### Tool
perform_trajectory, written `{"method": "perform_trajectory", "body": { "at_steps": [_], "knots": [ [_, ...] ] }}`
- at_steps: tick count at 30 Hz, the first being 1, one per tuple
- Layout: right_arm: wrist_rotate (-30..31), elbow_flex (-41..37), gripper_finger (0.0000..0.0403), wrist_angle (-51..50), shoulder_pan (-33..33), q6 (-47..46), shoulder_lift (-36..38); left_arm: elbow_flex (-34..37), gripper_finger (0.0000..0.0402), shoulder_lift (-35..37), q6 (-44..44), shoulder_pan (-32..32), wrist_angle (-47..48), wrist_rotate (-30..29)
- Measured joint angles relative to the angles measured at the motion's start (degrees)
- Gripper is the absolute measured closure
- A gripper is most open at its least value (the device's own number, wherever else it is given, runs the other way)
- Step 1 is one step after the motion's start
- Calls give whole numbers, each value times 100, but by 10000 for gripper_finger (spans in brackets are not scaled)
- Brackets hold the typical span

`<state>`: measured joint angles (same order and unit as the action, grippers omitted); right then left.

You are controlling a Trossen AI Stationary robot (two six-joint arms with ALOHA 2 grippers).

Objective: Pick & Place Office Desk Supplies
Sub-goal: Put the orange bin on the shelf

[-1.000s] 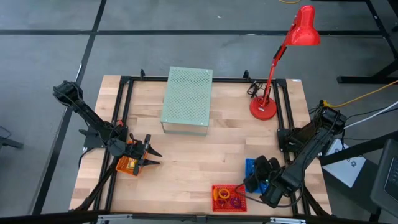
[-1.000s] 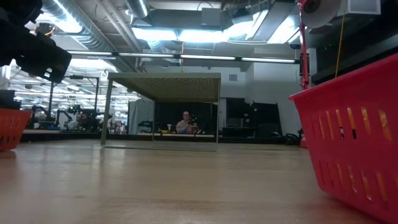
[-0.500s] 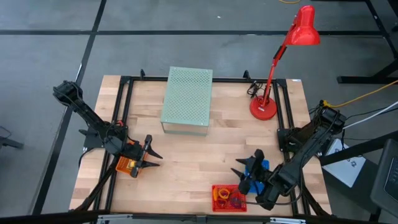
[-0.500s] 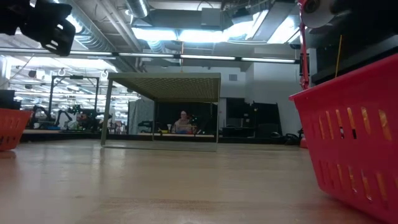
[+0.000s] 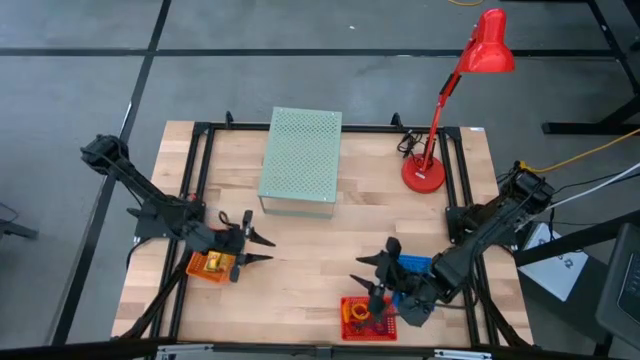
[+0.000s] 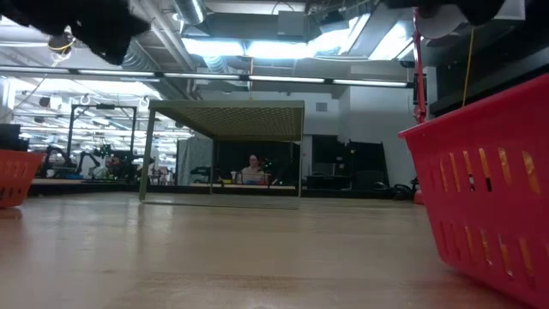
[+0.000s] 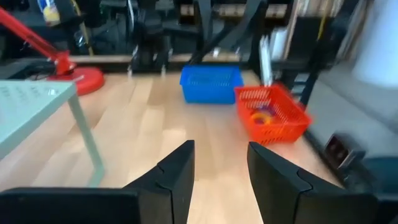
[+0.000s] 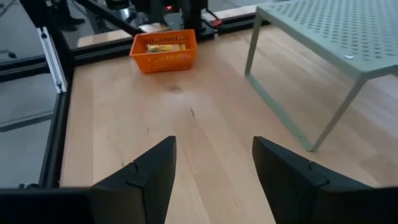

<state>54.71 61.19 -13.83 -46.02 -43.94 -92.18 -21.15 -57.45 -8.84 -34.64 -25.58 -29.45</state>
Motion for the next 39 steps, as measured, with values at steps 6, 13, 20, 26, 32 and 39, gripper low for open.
{"method": "perform_trajectory", "body": {
  "at_steps": [6, 13, 20, 26, 32, 39],
  "knots": [
    [-512, 0, 188, 42, 289, 398, 0, -988, 258, -385, -472, 122, 2762, -113],
    [-1022, 0, 188, -21, 487, 548, 0, -2079, 258, -459, -1488, -358, 4444, -480],
    [-1083, 0, 188, -95, 417, 585, -22, -2371, 258, -459, -2925, -934, 6250, -516],
    [-1084, 0, 188, -160, 420, 587, -24, -2299, 258, -604, -4054, -1279, 6792, -212],
    [-1087, 0, 188, -253, 420, 557, -26, -2300, 258, -930, -4432, -1574, 6766, 484],
    [-1275, 0, 188, -266, 420, 540, -27, -2792, 258, -1605, -5071, -2176, 6902, 1051]
  ]
}}
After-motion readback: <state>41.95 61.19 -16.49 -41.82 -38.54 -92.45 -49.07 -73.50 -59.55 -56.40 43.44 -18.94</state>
